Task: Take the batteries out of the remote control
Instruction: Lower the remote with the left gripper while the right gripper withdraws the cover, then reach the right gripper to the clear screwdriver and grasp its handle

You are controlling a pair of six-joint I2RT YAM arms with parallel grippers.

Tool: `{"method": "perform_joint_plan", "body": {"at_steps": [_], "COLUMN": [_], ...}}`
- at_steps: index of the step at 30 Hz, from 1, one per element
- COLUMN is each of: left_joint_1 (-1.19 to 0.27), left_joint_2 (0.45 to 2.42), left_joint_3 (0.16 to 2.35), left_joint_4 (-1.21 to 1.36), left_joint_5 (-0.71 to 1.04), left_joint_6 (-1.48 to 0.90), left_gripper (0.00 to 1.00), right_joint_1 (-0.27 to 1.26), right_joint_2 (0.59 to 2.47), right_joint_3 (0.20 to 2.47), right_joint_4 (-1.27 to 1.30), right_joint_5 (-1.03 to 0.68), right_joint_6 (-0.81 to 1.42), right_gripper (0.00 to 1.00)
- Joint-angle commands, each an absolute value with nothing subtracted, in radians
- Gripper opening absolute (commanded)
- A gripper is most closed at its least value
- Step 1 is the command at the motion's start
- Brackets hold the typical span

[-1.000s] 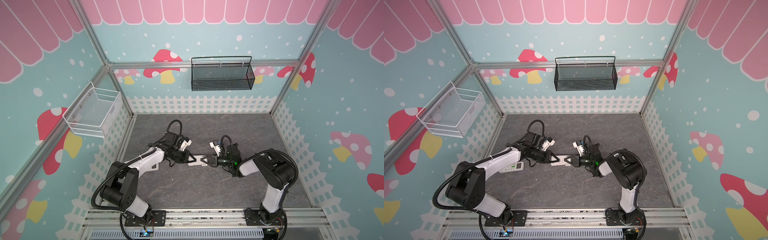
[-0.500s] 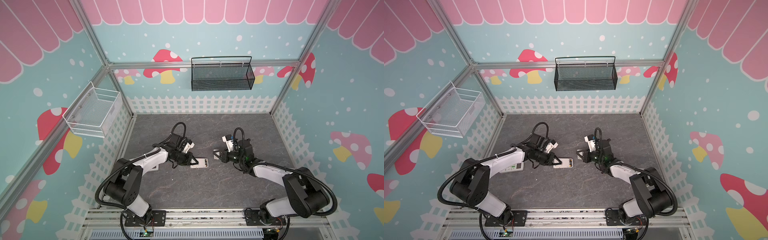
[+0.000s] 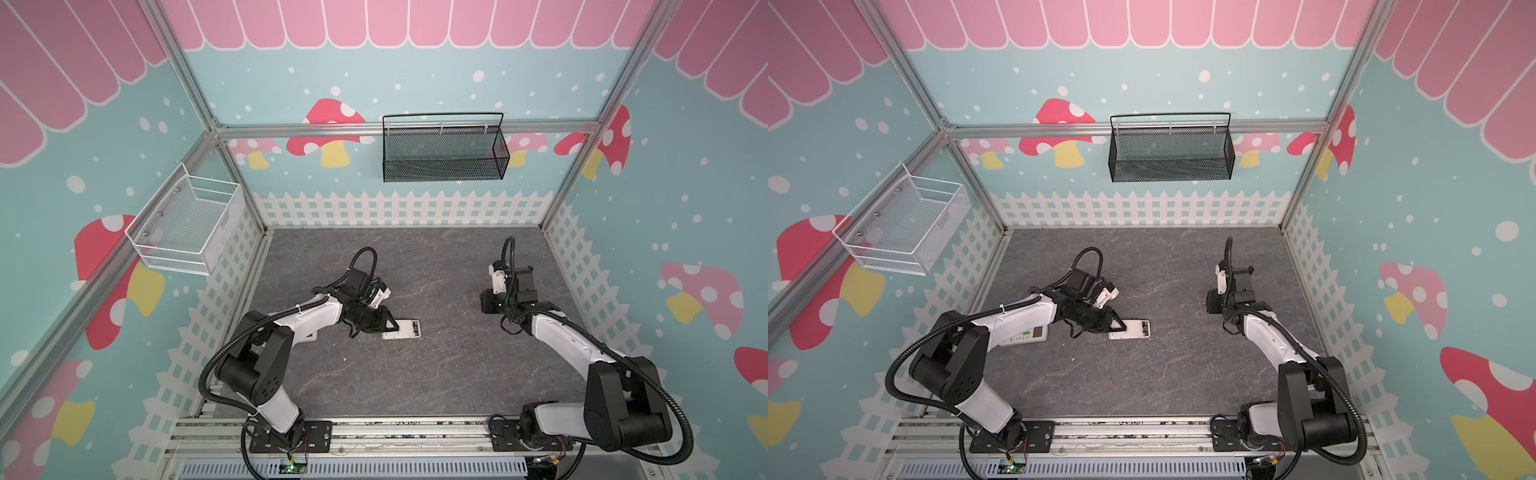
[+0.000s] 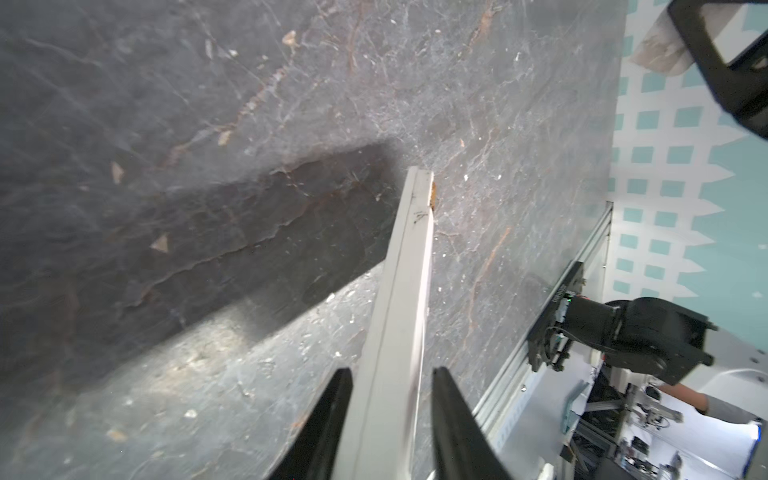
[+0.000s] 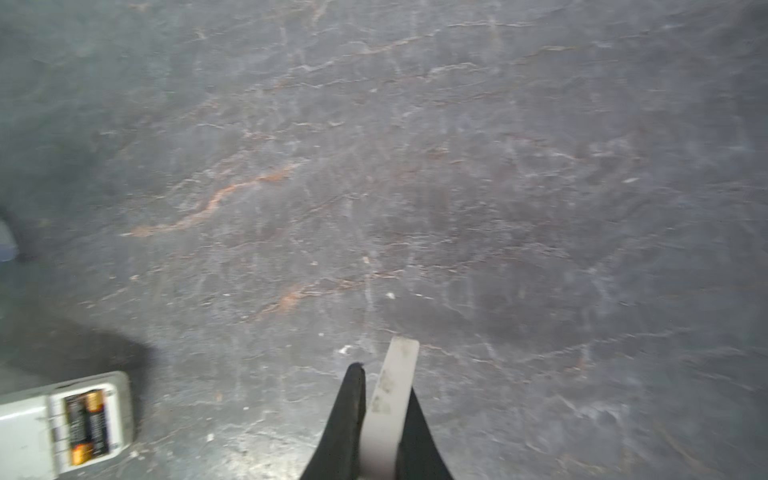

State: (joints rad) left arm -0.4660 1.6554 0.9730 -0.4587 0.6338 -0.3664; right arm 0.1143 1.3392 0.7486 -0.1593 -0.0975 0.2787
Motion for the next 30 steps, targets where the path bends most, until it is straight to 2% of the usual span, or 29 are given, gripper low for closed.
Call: {"method": "perform_joint_plan", "body": {"at_steps": [1,9,15,19,25,30], "left_joint_1": [-0.461,-0.448,-0.451,-0.488,-0.487,-0.442], "left_joint_2": [1.672,1.647,1.593,1.549,1.481,1.437], "left_joint_3": [0.969,0.970,0.975,0.994,0.992,0.993], "left_joint_4": [-0.483,-0.520,-0.549,-0.587,-0.600,-0.598], "left_joint_5": [0.563,0.445,0.324,0.238,0.222,0.204], "left_joint_6": [-0.370,-0.328,-0.238,-0.140,-0.081,-0.039], "left_gripper": [0.45,0.62,0.84,0.86,0.89,0.95], "right_joint_1": [0.084,0.031,0.023,0.023,0.023,0.025], "right_joint_2": [1.350,1.391,1.443,1.470,1.497,1.498], "right_joint_3": [0.753,0.747,0.762,0.759,0.764,0.755], "right_joint_4": [-0.236,-0.236,-0.239,-0.236,-0.237,-0.229], "right_joint_5": [0.007,0.043,0.099,0.109,0.099,0.091], "right_joint_6": [0.189,0.161,0.160,0.164,0.163,0.170], "right_gripper": [0.06,0.06,0.07,0.09,0.11,0.21]}}
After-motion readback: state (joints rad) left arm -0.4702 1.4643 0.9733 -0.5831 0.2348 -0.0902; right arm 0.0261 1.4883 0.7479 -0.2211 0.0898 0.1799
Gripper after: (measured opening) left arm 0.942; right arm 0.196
